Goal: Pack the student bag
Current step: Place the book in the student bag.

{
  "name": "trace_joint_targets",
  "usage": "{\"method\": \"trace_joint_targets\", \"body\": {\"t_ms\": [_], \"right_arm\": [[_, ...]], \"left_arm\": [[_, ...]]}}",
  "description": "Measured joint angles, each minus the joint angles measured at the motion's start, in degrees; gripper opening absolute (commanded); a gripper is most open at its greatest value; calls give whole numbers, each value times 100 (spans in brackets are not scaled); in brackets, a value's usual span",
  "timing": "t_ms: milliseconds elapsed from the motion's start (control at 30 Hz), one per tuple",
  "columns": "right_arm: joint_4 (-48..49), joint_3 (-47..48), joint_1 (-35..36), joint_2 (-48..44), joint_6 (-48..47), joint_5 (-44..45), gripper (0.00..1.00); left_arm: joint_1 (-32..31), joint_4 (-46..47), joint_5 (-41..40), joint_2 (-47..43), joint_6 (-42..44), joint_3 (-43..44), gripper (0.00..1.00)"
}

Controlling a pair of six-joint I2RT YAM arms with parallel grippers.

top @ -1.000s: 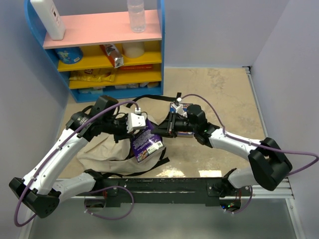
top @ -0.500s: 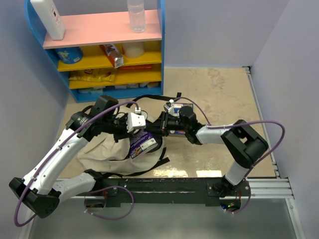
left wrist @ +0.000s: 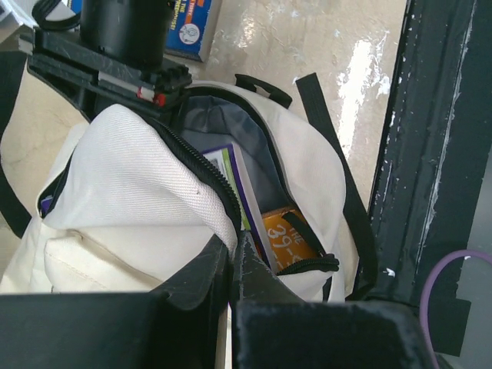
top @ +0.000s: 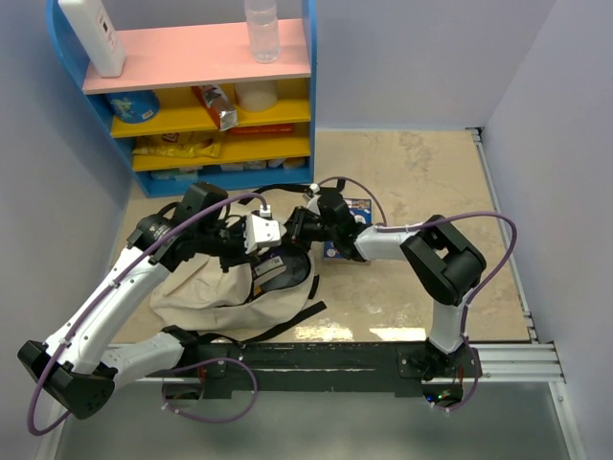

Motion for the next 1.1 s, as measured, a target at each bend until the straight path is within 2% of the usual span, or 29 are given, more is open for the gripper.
{"method": "trace_joint_targets", "body": {"t_ms": [133, 300, 333, 367, 433, 467, 567, 633, 700, 800, 1000, 1100], "right_arm": [[-426, 315, 317, 50, -243, 503, 0], [-1069, 697, 1084, 50, -673, 1655, 2], [-1220, 791, 1290, 52, -767, 1884, 8], [-1384, 879, 1497, 52, -846, 2118, 24], [-1589, 964, 1829, 50, -933, 2406, 38], [-1687, 964, 1963, 39, -988, 2527, 48], [-1989, 848, 2149, -55, -1073, 2612, 61], [-2098, 699, 2144, -306, -1106, 2677, 65], [-2295, 463, 2085, -675, -1154, 2734, 73], [-2457, 92, 1862, -1224, -1217, 2710, 77], [-2754, -546, 828, -2319, -1508, 2806, 79], [-3161, -610, 151, -2789, -1882, 3064, 85]], "left_arm": [[0, 68, -46, 24, 0, 0, 2], [0, 83, -22, 28, -2, 0, 2], [0, 81, -9, 28, -2, 0, 2], [0, 79, 0, 28, -2, 0, 2], [-2, 70, 37, 28, -2, 0, 2], [-7, 66, 42, 26, -2, 0, 2], [-9, -44, 63, 26, -2, 0, 2], [-20, -24, 98, 26, -2, 0, 2], [-20, -22, 109, 26, -2, 0, 2], [-20, -22, 120, 26, -2, 0, 2], [-20, -11, 127, 26, -2, 0, 2], [-22, -11, 129, 26, -2, 0, 2]]}}
